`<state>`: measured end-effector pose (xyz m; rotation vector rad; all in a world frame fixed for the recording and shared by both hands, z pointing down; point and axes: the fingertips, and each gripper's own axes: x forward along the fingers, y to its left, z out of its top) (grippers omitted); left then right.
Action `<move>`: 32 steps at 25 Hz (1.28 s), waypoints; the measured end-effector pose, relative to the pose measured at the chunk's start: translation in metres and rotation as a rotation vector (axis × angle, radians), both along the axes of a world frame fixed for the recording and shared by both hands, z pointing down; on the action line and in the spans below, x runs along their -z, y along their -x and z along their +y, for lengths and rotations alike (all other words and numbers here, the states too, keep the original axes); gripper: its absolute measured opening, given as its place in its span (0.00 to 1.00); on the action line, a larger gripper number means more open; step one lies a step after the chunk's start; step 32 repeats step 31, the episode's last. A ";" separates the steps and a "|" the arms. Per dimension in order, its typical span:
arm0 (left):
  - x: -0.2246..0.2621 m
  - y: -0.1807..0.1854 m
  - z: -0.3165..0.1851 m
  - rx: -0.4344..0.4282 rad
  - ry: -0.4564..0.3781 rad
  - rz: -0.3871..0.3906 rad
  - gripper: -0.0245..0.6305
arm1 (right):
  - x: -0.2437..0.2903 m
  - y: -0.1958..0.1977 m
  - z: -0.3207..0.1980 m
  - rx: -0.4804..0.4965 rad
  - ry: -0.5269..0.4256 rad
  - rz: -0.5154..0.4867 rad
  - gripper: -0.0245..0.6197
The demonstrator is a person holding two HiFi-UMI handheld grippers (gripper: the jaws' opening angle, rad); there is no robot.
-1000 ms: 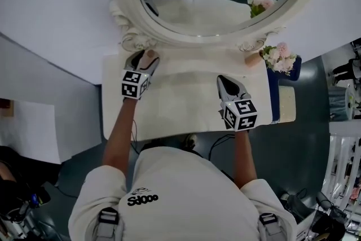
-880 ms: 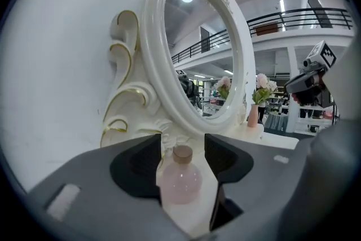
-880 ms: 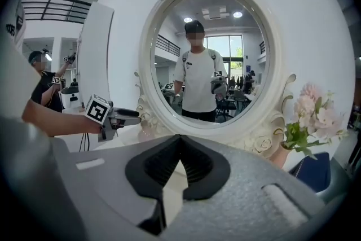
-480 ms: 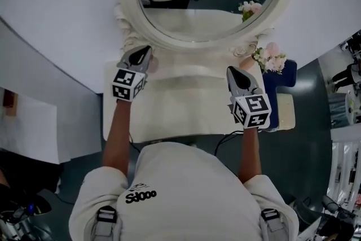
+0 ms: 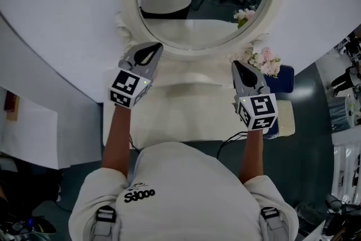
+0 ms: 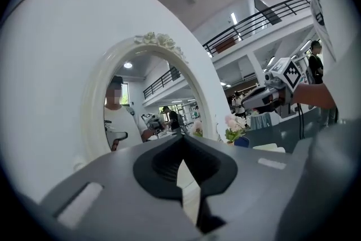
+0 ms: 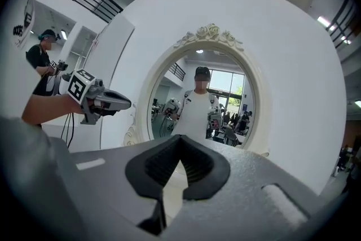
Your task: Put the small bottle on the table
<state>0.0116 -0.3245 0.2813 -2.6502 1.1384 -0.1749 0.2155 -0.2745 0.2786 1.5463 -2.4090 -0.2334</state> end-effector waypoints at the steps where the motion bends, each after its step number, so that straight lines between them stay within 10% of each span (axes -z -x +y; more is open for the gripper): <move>1: 0.005 -0.001 0.003 -0.005 -0.009 -0.003 0.06 | 0.002 0.001 0.000 0.001 -0.006 0.002 0.04; 32: 0.001 0.001 0.006 -0.045 0.016 -0.027 0.07 | -0.015 0.017 -0.007 0.013 0.054 0.030 0.04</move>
